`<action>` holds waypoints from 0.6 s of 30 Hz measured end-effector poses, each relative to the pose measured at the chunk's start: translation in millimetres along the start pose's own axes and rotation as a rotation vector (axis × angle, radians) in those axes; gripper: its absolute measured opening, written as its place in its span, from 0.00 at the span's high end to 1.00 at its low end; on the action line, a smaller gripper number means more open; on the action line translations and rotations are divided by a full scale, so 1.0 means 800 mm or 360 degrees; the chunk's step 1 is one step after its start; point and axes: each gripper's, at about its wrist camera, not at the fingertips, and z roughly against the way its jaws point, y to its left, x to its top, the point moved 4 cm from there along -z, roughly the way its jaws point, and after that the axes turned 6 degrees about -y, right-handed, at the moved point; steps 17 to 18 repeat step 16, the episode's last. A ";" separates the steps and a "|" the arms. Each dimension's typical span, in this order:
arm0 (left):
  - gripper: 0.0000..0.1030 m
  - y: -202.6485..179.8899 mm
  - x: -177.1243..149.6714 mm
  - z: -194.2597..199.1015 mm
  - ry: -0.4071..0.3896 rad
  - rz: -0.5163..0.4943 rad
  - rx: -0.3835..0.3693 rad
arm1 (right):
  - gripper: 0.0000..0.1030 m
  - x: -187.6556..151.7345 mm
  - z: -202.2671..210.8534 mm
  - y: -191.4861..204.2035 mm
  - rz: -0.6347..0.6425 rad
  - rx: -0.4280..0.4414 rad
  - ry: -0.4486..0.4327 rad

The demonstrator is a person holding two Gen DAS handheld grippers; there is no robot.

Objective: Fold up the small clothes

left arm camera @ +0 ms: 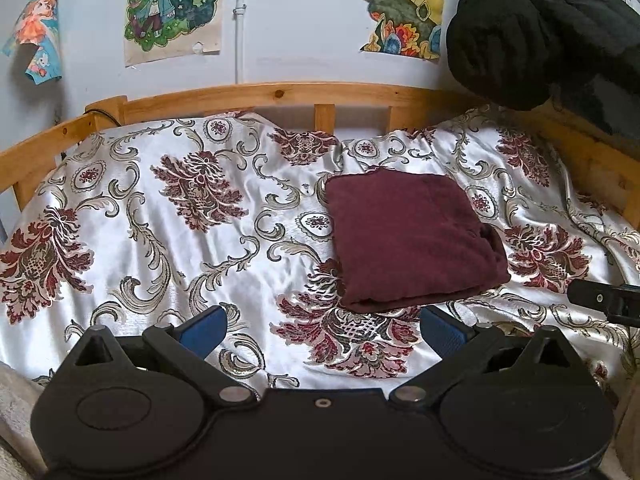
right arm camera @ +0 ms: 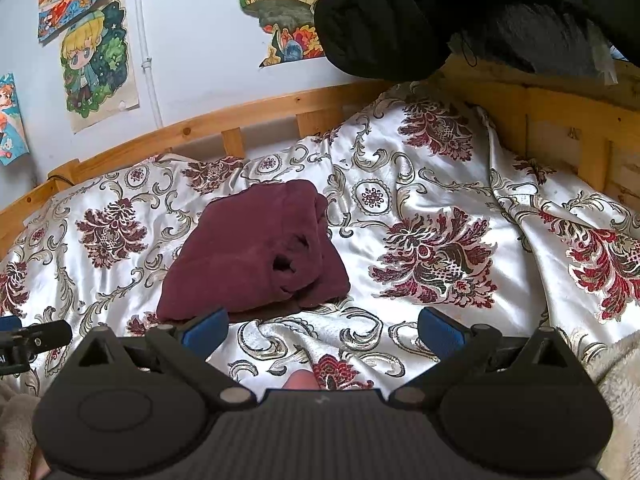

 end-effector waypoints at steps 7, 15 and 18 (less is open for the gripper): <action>0.01 -0.001 -0.001 0.001 -0.0009 0.0004 -0.0015 | 0.00 0.000 0.000 0.001 0.0000 0.0000 0.0002; 0.01 0.000 -0.001 0.000 -0.0001 0.0003 0.0005 | 0.00 -0.002 -0.001 0.001 0.0004 0.0003 0.0007; 0.01 0.000 -0.001 -0.001 0.0001 0.0003 0.0006 | 0.00 -0.002 -0.001 0.001 0.0003 0.0003 0.0008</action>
